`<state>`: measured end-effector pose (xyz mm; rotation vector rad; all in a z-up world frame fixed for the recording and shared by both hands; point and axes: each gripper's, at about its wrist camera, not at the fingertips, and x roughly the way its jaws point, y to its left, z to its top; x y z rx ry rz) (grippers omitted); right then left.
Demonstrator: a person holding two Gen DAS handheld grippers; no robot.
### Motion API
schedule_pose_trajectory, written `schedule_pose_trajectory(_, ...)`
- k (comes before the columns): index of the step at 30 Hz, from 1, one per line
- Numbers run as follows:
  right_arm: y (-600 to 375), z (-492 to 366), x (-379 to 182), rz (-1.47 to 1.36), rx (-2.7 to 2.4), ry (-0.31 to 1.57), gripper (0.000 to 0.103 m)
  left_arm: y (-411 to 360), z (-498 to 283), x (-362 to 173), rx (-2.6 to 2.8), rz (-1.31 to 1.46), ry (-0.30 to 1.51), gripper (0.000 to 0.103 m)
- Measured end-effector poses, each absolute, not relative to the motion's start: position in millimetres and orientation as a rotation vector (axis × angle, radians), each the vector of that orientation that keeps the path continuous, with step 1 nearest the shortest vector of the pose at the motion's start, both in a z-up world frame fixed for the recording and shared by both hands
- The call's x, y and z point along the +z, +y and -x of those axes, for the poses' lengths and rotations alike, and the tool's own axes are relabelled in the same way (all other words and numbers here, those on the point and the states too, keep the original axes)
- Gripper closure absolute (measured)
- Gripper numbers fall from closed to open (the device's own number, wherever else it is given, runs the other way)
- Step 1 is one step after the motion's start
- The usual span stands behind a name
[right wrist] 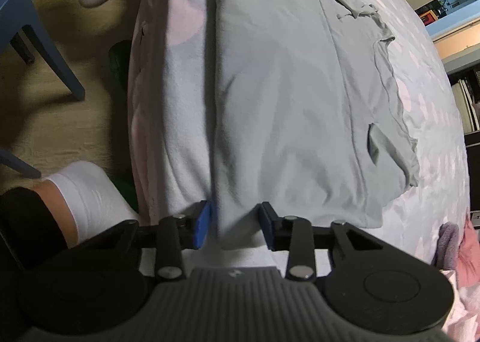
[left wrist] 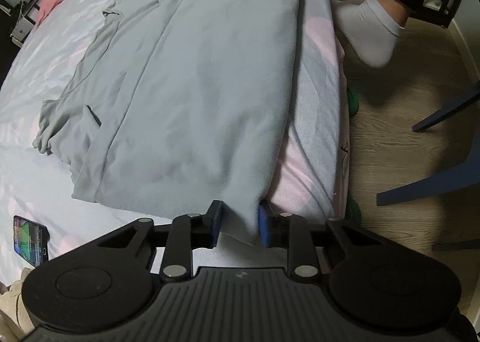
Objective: Fold clothes
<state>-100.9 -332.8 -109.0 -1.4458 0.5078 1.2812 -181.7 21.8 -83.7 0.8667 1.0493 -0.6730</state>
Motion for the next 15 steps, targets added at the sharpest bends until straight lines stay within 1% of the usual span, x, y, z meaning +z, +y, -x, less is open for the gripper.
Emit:
schedule_pose_trajectory(1, -333.0, 100.3, -108.8, 1.455, 1.278, 0.500, 0.067, 22.0, 181.3, -83.3, -0.675, -0.867, 1.049, 0.086)
schedule_pose_trajectory(5, -333.8, 98.1, -108.3, 1.489, 1.267, 0.469, 0.070, 22.7, 179.7, -81.6, -0.684, -0.871, 1.046, 0.088)
schedule_pose_trajectory(7, -333.7, 101.6, -110.0, 1.520, 1.259, 0.430, 0.084, 23.7, 179.5, -80.5, -0.683, -0.862, 1.047, 0.089)
schedule_pose_trajectory(8, -333.6, 103.5, -110.9, 1.535, 1.255, 0.409, 0.084, 23.3, 180.2, -80.5, -0.684, -0.869, 1.044, 0.089)
schedule_pose_trajectory(9, -334.1, 104.6, -112.2, 1.546, 1.256, 0.397, 0.084, 22.8, 180.9, -80.7, -0.686, -0.878, 1.040, 0.085)
schedule_pose_trajectory(12, -335.7, 107.6, -116.0, 1.574, 1.263, 0.365, 0.081, 21.2, 183.3, -81.1, -0.691, -0.905, 1.028, 0.070)
schedule_pose_trajectory(13, -336.2, 107.4, -115.3, 1.577, 1.264, 0.361, 0.081, 20.6, 184.1, -81.2, -0.693, -0.914, 1.024, 0.068)
schedule_pose_trajectory(14, -336.7, 106.9, -114.2, 1.578, 1.264, 0.360, 0.081, 20.1, 184.9, -81.3, -0.695, -0.923, 1.020, 0.069)
schedule_pose_trajectory(15, -336.4, 106.7, -114.0, 1.579, 1.265, 0.363, 0.081, 19.5, 185.7, -81.4, -0.697, -0.932, 1.016, 0.073)
